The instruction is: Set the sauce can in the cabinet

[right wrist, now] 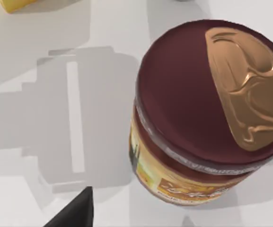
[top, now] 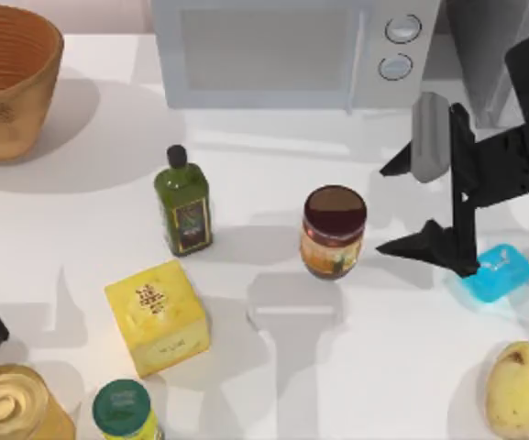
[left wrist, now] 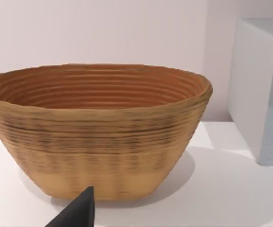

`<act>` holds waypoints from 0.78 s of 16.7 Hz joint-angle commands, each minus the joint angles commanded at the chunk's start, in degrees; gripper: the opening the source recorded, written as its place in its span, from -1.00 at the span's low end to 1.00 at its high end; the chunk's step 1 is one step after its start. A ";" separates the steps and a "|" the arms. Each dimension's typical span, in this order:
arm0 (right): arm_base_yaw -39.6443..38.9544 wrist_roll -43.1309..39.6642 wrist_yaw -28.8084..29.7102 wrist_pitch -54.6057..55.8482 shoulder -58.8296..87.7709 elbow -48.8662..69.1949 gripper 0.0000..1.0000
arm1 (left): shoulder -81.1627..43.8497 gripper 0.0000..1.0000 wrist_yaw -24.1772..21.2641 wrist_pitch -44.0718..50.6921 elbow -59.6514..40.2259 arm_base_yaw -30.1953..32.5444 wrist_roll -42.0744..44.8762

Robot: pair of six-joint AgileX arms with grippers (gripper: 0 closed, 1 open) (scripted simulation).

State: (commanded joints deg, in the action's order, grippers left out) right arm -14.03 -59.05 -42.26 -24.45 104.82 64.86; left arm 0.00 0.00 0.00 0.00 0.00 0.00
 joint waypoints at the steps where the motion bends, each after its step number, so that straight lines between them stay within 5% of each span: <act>1: -0.43 -1.86 -1.34 -0.79 3.30 2.07 1.00 | 0.00 1.00 0.00 0.00 0.00 0.00 0.00; 13: -0.94 -6.43 -4.84 -2.78 11.97 7.65 1.00 | 0.00 1.00 0.00 0.00 0.00 0.00 0.00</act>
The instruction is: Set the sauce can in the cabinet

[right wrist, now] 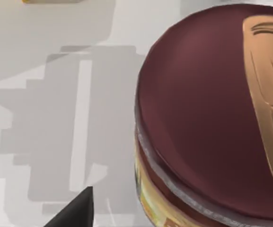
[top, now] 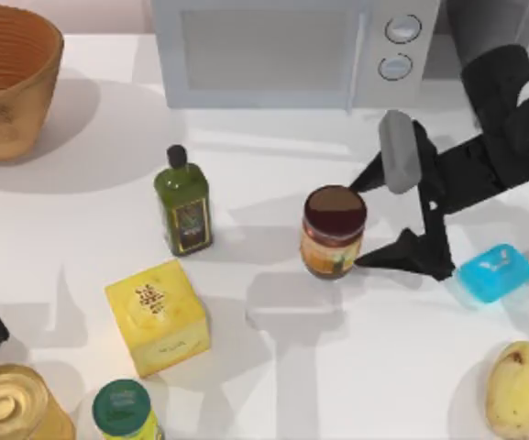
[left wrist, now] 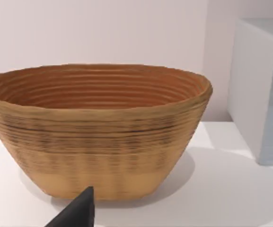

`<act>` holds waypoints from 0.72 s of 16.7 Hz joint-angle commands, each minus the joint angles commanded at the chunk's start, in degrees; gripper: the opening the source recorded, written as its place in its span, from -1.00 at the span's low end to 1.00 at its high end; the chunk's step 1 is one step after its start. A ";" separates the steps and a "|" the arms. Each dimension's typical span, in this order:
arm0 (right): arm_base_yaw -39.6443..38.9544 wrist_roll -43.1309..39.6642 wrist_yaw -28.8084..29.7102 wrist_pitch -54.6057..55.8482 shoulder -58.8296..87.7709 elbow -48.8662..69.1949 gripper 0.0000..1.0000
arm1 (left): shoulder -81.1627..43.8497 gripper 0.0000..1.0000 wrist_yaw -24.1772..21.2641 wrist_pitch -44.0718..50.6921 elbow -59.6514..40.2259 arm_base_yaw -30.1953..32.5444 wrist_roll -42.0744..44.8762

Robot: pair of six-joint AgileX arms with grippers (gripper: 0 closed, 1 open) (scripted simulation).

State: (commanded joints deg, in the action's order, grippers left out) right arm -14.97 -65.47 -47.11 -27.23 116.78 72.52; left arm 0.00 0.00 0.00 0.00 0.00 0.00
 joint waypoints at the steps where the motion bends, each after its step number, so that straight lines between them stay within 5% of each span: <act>1: -0.50 0.56 0.10 0.78 0.49 -0.02 1.00 | 0.00 1.00 0.00 0.00 0.00 0.00 0.00; 12: -6.36 8.55 2.32 13.25 6.56 -0.52 1.00 | 0.00 1.00 0.00 0.00 0.00 0.00 0.00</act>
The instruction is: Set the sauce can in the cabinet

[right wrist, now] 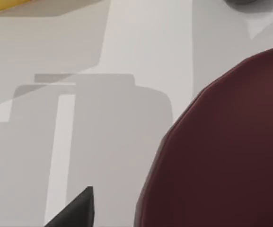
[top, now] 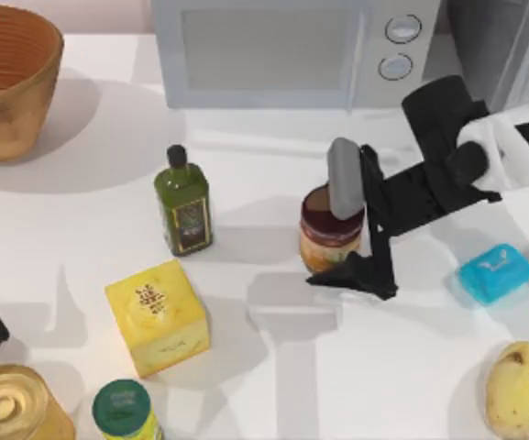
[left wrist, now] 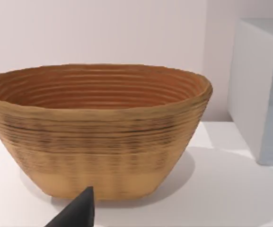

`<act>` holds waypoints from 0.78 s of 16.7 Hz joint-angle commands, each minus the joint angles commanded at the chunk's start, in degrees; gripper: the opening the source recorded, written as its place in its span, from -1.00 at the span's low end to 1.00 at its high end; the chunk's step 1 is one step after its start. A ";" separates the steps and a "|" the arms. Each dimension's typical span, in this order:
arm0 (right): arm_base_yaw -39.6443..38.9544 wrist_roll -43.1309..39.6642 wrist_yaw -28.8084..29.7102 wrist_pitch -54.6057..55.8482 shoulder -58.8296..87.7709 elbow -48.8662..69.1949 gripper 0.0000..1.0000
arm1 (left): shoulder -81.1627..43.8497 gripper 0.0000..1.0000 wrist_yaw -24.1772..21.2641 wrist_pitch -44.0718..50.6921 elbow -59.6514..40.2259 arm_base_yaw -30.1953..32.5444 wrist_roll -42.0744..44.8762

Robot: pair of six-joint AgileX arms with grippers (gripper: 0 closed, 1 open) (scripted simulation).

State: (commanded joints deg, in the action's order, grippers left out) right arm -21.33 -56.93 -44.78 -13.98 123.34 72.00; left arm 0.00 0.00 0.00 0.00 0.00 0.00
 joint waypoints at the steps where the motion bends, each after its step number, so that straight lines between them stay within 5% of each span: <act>1: 0.00 0.00 0.00 0.00 0.00 0.00 0.85 | 0.00 1.00 0.00 0.00 0.00 0.00 0.00; 13: 0.00 0.00 0.00 0.00 0.00 0.00 -0.96 | 0.00 1.00 0.00 0.00 0.00 0.00 0.00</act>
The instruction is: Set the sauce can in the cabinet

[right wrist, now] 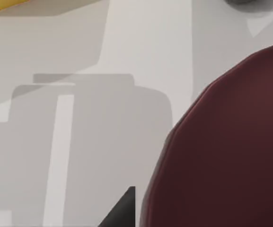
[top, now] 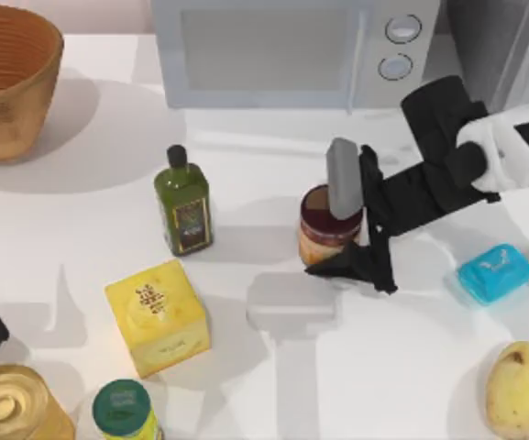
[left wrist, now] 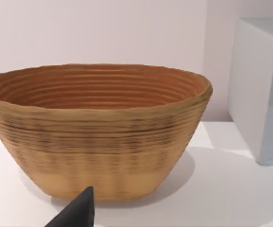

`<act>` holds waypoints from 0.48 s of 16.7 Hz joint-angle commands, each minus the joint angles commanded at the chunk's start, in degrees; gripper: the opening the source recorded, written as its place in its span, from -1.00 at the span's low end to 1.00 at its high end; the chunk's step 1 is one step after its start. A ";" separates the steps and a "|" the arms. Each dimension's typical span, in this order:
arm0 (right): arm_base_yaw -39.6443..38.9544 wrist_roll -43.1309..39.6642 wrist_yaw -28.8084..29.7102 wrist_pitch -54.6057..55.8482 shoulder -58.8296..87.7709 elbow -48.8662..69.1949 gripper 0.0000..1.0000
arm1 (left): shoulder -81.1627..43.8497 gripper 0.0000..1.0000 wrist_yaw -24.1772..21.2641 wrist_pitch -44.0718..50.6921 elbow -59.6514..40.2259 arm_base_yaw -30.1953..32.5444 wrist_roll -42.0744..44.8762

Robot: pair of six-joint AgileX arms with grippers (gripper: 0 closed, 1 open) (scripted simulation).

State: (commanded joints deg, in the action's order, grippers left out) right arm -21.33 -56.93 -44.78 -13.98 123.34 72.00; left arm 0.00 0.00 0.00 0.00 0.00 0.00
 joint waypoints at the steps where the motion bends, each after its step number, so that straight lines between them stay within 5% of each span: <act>1: 0.00 0.00 0.00 0.00 0.00 0.00 -1.00 | 0.00 1.00 0.00 0.00 0.00 0.00 0.00; 8: 0.00 0.00 0.00 0.00 0.00 0.00 -1.00 | 0.00 1.00 0.00 0.00 0.00 0.00 0.00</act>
State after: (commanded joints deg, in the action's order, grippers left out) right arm -21.33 -56.93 -44.78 -13.98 123.34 72.00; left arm 0.00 0.00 0.00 0.00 0.00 0.00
